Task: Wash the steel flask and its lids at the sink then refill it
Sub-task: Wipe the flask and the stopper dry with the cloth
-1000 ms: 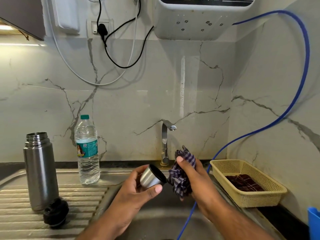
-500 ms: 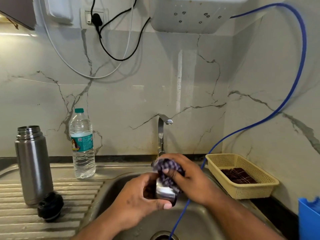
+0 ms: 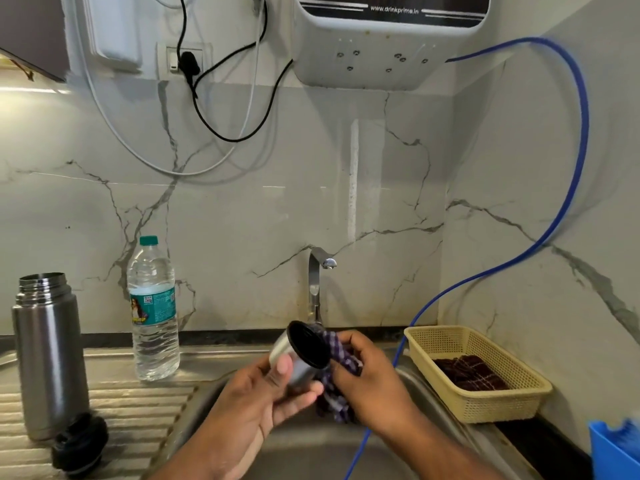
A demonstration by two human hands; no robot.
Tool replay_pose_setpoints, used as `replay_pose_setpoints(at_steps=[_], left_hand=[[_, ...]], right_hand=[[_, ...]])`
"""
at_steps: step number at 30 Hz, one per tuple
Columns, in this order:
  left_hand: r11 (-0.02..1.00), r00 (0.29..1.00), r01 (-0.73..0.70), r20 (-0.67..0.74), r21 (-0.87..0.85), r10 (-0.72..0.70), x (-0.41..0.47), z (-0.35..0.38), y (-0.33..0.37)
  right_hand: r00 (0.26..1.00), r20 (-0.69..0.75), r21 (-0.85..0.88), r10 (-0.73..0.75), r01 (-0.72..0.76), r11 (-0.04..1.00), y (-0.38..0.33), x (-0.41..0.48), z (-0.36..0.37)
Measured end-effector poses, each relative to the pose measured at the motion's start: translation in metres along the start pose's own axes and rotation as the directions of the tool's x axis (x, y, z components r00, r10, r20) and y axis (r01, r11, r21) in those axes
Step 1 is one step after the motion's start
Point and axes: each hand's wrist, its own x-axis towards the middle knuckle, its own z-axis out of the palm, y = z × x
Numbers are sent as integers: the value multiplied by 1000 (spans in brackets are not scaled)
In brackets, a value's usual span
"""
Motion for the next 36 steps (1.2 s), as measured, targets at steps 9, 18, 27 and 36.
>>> replay_pose_setpoints(at_steps=[9, 18, 27, 36], left_hand=[[999, 948, -45, -313, 22, 49, 5, -8, -2], [992, 980, 2, -196, -126, -27, 0, -8, 4], [992, 981, 59, -180, -115, -79, -3, 8, 4], [988, 982, 146, -117, -46, -151, -8, 7, 10]], right_hand=[[995, 21, -144, -101, 103, 984, -22, -19, 17], [975, 7, -189, -223, 220, 957, -18, -17, 14], [966, -88, -267, -245, 214, 940, -9, -12, 8], [976, 10, -338, -218, 208, 918, 3, -6, 6]])
